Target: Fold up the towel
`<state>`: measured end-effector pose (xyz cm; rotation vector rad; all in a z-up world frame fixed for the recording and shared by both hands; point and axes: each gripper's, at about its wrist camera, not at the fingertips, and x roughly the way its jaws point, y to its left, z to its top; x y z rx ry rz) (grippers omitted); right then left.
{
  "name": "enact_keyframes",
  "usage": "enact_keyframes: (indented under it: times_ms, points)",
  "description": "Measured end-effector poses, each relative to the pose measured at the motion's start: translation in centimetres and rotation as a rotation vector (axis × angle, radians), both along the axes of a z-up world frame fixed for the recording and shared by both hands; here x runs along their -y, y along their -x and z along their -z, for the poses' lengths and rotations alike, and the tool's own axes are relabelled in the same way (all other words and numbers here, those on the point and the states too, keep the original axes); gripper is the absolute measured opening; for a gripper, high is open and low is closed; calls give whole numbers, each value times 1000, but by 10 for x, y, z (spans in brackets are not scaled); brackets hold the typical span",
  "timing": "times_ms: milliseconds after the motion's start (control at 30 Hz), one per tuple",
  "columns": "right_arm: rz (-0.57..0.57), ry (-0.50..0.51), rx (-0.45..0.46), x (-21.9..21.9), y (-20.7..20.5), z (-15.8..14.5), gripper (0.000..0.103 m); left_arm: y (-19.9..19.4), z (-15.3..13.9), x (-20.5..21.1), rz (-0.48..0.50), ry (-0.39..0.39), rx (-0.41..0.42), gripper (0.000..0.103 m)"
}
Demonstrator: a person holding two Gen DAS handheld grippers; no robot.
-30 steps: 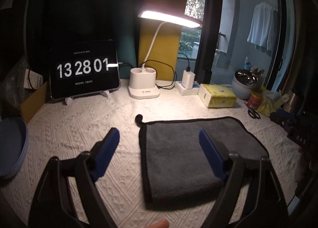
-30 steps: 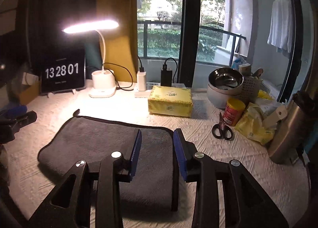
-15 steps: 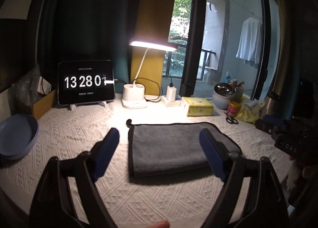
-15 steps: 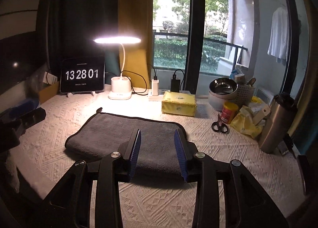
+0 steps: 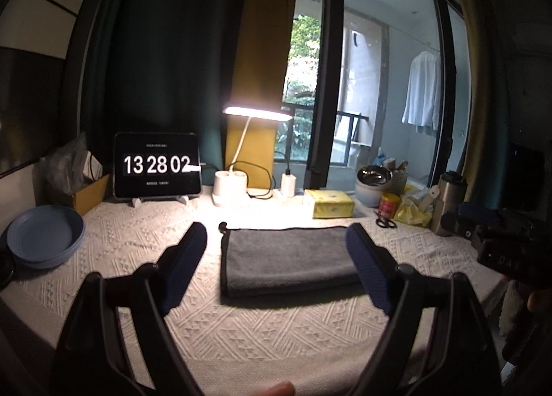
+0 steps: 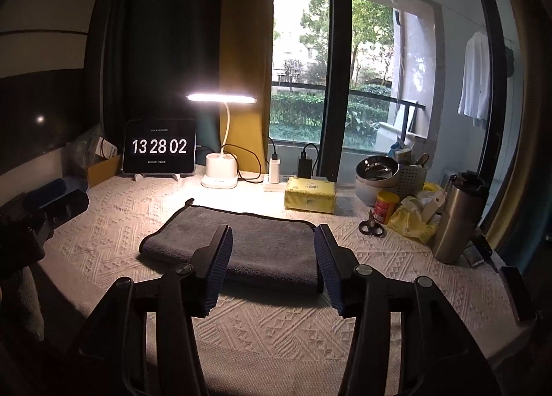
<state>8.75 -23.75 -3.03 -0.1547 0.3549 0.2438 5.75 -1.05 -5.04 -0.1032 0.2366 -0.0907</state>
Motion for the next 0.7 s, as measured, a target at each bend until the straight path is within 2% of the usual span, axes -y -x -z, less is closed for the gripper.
enact_keyframes:
  times_ms: [233, 333, 433, 700]
  points:
    - [-10, -13, 30, 5, 20, -3, 54, 11, 2, -2, -8, -4, 16, 84]
    - [-9, -26, 62, 8, 28, -8, 54, 20, 0, -4, -23, -3, 51, 85]
    - [-9, -38, 101, 9, 37, -14, 54, 29, -4, -4, -36, -12, 94, 98]
    - [16, -23, 178, 12, 55, -27, 60, 49, -24, -2, -69, -36, 198, 102]
